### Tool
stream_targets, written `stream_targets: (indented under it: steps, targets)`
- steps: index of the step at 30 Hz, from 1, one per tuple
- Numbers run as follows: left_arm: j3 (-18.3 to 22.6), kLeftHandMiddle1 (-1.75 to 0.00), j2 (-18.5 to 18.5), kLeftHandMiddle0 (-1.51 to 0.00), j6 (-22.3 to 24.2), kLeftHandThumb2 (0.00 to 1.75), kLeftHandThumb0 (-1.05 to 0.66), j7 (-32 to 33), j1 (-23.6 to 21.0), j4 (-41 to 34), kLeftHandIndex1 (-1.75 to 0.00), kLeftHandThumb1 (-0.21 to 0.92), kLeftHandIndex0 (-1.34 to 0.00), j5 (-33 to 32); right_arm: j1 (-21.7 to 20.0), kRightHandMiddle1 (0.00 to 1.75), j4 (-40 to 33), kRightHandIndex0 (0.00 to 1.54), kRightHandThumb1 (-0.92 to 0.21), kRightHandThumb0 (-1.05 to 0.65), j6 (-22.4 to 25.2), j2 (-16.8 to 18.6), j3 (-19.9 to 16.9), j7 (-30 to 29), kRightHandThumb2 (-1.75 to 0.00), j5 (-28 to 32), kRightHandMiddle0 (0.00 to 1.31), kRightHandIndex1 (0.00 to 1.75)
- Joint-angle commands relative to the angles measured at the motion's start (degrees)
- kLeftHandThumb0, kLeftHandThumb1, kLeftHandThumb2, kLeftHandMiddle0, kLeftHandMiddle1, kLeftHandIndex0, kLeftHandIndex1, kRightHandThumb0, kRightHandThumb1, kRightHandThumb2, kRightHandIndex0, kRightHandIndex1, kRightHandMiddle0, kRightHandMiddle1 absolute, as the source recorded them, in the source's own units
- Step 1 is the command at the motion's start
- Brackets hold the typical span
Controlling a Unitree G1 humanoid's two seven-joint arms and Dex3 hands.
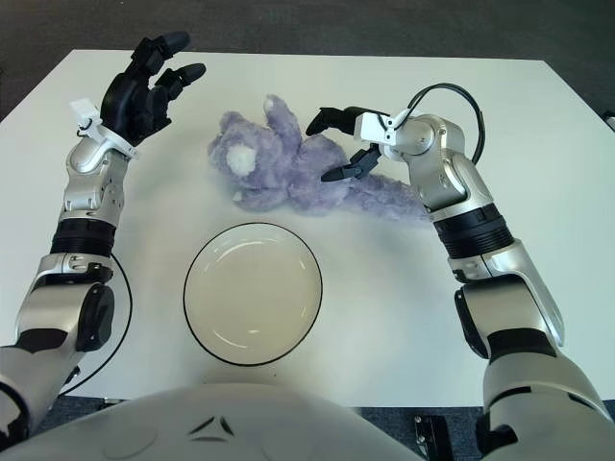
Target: Put the doll into the plate.
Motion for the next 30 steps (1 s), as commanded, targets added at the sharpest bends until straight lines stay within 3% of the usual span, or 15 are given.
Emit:
stream_targets:
  steps: [1,11,21,25,27,30]
  targets:
    - [0.1,-0.63,0.0,-0.16,-0.6,0.62,-0.61,0.3,0.8,-0.7,-0.72,0.81,0.0,0.0,-0.3,0.72,0.3,0.05,-0.64,-0.93,0.5,0.7,-0.1,-0.1,-0.48,-0.2,0.0,0.03]
    - [0.1,-0.63,-0.1,-0.16,-0.2,0.61,-0.61,0.5,1.2,-1.4,-0.69,0.82,0.0,-0.1,0.6,0.74,1.3,0.08,-0.66,-0.99,1.6,1.5,1.2,0.0,-0.46,-1.5,0.0,0.04]
    - [0.3,-0.64,-0.1,-0.16,1.5,0.61,-0.58,0.6,1.7,-2.6,-0.7,0.81,0.0,-0.9,0.6,0.65,5.4,0.08,-0.66,-0.87,1.4,3.3,1.3,1.6,-0.46,0.6,0.0,0.04]
    - [0.4,-0.63,-0.1,-0.15,2.2,0.62,-0.57,0.7,1.9,-3.1,-0.75,0.79,0.0,-1.4,0.3,0.6,5.6,0.17,-0.66,-0.86,1.5,3.0,2.3,3.1,-0.47,-0.1,0.0,0.09]
    - [0.5,-0.63,-0.2,-0.15,2.5,0.62,-0.57,0.7,1.9,-3.2,-0.77,0.78,0.0,-1.6,-0.1,0.58,6.5,0.12,-0.7,-0.9,0.9,2.8,3.2,4.5,-0.41,-0.4,0.0,0.3]
    - [0.5,-0.64,-0.3,-0.16,2.9,0.65,-0.56,0.7,1.8,-3.2,-0.79,0.76,0.0,-1.9,-0.9,0.55,8.1,0.04,-0.74,-0.98,0.1,2.6,4.3,6.8,-0.37,-0.6,0.0,0.48]
